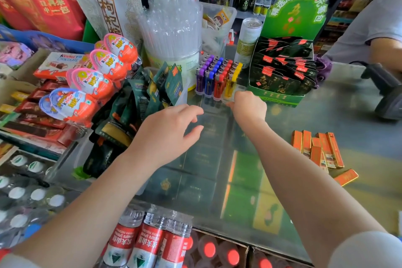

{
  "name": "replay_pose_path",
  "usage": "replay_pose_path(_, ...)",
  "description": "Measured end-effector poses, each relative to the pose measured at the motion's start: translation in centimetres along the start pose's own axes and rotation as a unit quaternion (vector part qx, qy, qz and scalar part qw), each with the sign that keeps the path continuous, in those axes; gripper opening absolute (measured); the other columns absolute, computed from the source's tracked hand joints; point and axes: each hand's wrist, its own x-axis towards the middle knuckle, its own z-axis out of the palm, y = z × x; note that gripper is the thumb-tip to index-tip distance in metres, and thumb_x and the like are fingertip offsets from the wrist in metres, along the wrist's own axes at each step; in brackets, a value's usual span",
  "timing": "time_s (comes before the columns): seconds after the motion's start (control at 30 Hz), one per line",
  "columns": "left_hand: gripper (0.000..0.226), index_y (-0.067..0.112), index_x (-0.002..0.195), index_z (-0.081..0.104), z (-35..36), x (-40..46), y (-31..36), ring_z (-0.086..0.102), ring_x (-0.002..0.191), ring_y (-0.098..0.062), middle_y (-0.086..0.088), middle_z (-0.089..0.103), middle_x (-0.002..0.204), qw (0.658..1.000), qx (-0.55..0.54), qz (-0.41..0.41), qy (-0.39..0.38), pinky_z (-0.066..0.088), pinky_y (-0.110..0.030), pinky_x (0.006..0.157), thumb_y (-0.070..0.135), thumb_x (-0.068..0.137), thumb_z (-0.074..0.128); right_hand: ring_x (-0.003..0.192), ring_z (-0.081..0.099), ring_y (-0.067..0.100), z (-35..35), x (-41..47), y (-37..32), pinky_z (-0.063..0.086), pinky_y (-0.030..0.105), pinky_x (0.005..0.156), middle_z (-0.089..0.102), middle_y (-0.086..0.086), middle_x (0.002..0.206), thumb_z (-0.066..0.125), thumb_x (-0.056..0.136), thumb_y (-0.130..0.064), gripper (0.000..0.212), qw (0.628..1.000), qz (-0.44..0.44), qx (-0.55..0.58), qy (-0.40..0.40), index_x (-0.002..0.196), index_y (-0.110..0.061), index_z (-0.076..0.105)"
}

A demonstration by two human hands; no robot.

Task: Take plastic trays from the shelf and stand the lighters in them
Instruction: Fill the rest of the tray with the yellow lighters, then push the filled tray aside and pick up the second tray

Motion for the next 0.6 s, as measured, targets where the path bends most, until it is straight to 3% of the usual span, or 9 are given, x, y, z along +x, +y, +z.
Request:
replay_pose_path(0.1, 0.032, 0.016, 0.104, 0.063, 0.1, -0.6, 0.2, 0.062, 0.071, -0.013, 0.007, 0.067, 0.086, 1.0, 0.008, 0.003, -0.004, 0.047, -0.026, 0.051, 0.031, 0.079, 0.051, 0.09, 0.062, 0.036, -0.4, -0.9, 0.4, 0.039, 0.033, 0.062, 0.063, 0.014, 0.103, 0.05, 0.093, -0.017, 0.019, 0.999, -0.005, 0.04, 0.002, 0.109, -0.007, 0.05)
replay_pose_path(0.23, 0.037, 0.017, 0.104, 0.062, 0.6, -1.5, 1.2, 0.061, 0.071, -0.013, 0.008, 0.066, 0.087, 1.0, -0.005, 0.017, -0.013, 0.042, -0.023, 0.051, 0.039, 0.082, 0.043, 0.094, 0.059, 0.034, -2.5, -4.8, 2.5, 0.048, 0.039, 0.07, 0.062, 0.011, 0.108, 0.05, 0.092, -0.03, 0.03, 0.988, -0.044, 0.146, -0.006, 0.117, -0.014, 0.048)
replay_pose_path(0.4, 0.04, 0.017, 0.1, 0.063, 3.2, -3.7, 3.9, 0.063, 0.07, -0.017, 0.007, 0.066, 0.082, 0.998, -0.05, 0.028, -0.034, 0.045, -0.026, 0.049, 0.04, 0.077, 0.039, 0.074, 0.053, 0.021, -4.8, -14.5, 7.9, 0.045, 0.032, 0.07, 0.06, 0.004, 0.081, 0.061, 0.086, -0.021, 0.02, 0.958, -0.084, 0.272, 0.042, 0.103, -0.01, 0.061)
replay_pose_path(0.5, 0.04, 0.018, 0.102, 0.063, 5.0, -5.3, 5.6, 0.063, 0.072, -0.019, 0.008, 0.065, 0.086, 0.996, -0.07, 0.011, -0.054, 0.048, -0.03, 0.055, 0.041, 0.077, 0.042, 0.087, 0.057, 0.022, -4.9, -20.4, 12.0, 0.044, 0.03, 0.078, 0.063, 0.007, 0.093, 0.067, 0.082, -0.024, 0.027, 0.964, -0.063, 0.251, 0.052, 0.103, -0.008, 0.062)
replay_pose_path(0.6, 0.039, 0.019, 0.104, 0.062, 6.3, -6.9, 6.8, 0.062, 0.07, -0.019, 0.008, 0.065, 0.087, 0.995, -0.077, 0.007, -0.069, 0.047, -0.029, 0.058, 0.038, 0.075, 0.045, 0.104, 0.052, 0.029, -4.0, -23.9, 15.1, 0.04, 0.036, 0.089, 0.057, 0.01, 0.117, 0.069, 0.078, -0.037, 0.049, 0.983, -0.021, 0.18, 0.009, 0.115, -0.008, 0.057)
